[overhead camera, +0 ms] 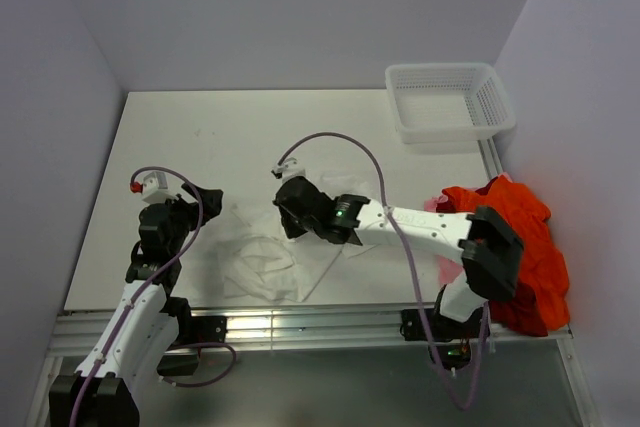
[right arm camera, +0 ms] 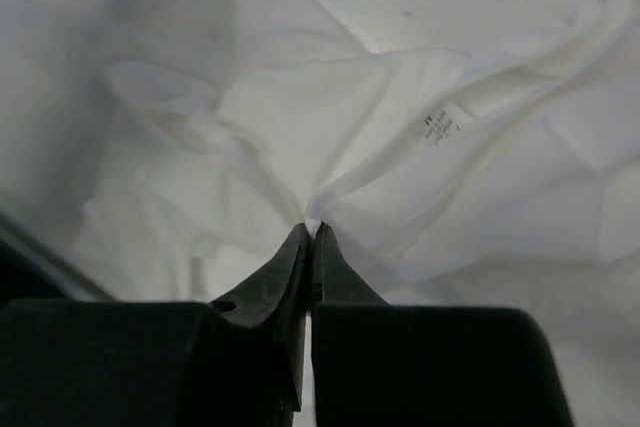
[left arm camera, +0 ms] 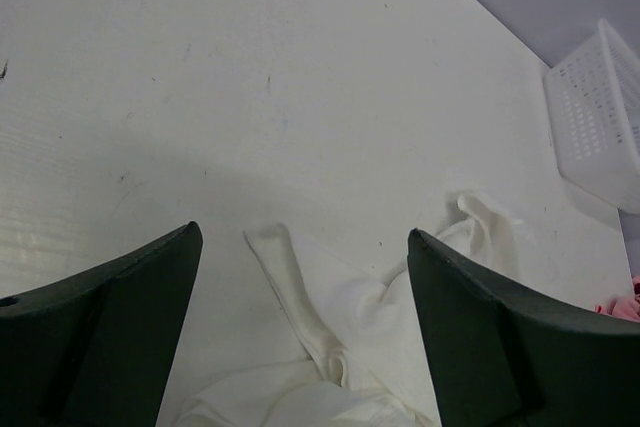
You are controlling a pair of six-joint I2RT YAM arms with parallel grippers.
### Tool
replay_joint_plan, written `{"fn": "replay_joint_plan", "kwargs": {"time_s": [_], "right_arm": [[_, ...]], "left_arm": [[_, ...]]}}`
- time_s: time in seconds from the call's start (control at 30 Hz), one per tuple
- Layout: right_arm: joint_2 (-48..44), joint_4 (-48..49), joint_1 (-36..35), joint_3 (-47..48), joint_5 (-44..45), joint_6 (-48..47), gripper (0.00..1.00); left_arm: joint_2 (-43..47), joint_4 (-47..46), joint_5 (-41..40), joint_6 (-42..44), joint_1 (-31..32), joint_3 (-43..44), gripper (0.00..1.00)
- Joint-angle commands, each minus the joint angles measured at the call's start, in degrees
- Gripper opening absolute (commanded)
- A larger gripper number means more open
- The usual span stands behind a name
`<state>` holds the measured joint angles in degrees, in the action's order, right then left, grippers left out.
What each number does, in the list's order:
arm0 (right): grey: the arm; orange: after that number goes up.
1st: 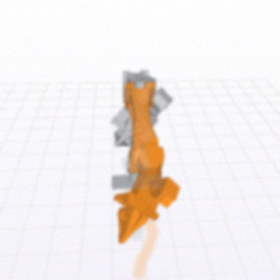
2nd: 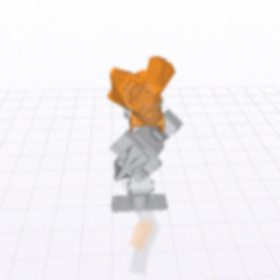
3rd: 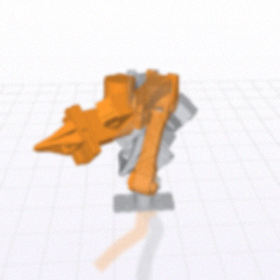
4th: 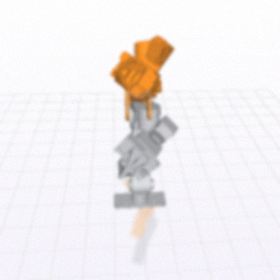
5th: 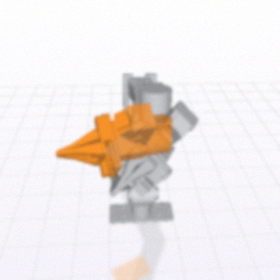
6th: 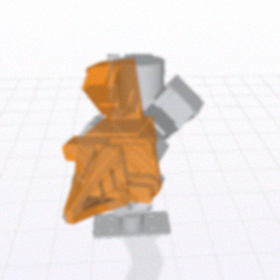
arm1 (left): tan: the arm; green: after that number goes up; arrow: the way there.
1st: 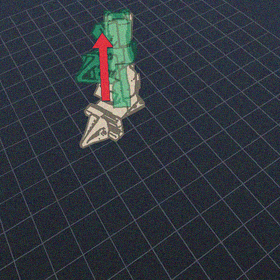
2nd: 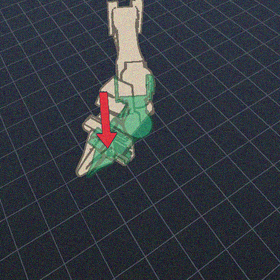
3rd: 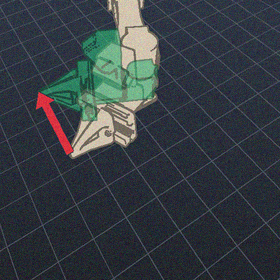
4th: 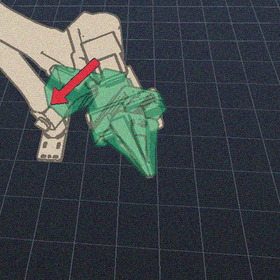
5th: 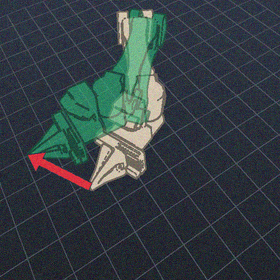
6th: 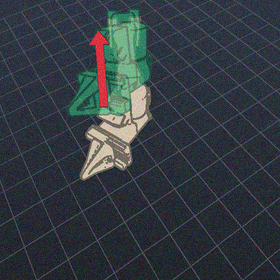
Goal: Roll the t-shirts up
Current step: Flatten the tshirt
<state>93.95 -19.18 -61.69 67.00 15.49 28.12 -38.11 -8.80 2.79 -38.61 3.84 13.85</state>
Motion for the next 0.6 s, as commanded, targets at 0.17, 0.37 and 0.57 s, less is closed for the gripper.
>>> {"fn": "replay_joint_plan", "kwargs": {"time_s": [0.17, 0.37, 0.57], "right_arm": [[-33.97, 18.9, -3.61, -19.78, -17.08, -1.43, 0.0], [-62.81, 9.19, 8.67, -37.1, -7.31, 8.08, 0.0], [-68.99, -1.02, 13.62, -39.32, -5.21, 9.93, 0.0]], "left_arm": [[0.93, -1.93, 0.64, 0.73, 0.03, 1.53, 0.89], [0.58, -2.54, 1.08, 0.82, 0.12, 1.54, 0.9], [0.58, -3.51, 4.85, 1.78, 0.38, 1.62, 0.88]]}}
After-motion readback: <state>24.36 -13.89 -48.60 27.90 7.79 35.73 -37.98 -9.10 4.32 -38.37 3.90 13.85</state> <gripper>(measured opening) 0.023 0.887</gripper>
